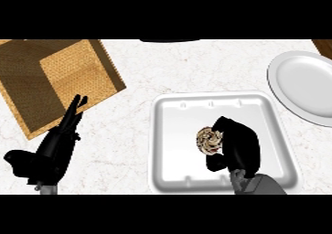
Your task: Pick the cupcake from the tray and place it in the plate
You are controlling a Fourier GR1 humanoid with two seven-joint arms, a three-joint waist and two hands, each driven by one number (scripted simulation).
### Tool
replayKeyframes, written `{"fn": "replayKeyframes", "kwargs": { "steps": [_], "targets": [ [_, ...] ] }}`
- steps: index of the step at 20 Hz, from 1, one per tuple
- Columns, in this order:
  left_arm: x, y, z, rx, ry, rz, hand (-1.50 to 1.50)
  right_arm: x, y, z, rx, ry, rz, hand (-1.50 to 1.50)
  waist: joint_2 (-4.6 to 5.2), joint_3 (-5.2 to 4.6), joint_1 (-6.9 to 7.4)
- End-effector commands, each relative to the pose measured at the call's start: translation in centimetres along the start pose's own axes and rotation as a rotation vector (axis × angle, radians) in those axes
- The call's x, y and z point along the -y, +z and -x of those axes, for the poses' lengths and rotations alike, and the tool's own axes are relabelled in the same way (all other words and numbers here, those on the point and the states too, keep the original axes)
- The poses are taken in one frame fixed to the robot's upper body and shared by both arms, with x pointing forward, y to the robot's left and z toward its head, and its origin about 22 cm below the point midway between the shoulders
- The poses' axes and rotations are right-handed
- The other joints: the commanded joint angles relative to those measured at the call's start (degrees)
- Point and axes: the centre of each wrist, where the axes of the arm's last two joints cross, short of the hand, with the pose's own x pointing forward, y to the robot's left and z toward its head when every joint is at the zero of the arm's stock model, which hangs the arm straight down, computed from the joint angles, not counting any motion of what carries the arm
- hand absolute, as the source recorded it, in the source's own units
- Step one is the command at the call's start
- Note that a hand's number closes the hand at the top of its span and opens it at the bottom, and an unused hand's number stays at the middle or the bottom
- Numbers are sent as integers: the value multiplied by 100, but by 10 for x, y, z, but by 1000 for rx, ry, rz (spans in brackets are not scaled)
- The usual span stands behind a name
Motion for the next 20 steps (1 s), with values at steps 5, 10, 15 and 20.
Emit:
{"fn": "replayKeyframes", "kwargs": {
  "steps": [5, 10, 15, 20],
  "targets": [
    [5, 19, 59, -316, 91, -32, 0, 7, 47, -12, 460, -33, 0, 150, 124, -182, -28],
    [-2, 24, 65, -341, 108, -67, 0, 43, 56, 2, 548, -147, 254, 150, 81, -179, -208],
    [-5, 21, 65, -325, 125, -68, 0, 62, 61, 22, 480, -303, 352, 150, 117, -174, -278],
    [-4, 13, 60, -301, 115, -59, 0, 83, 45, 42, 384, -450, 428, 150, 175, -162, -236]
  ]
}}
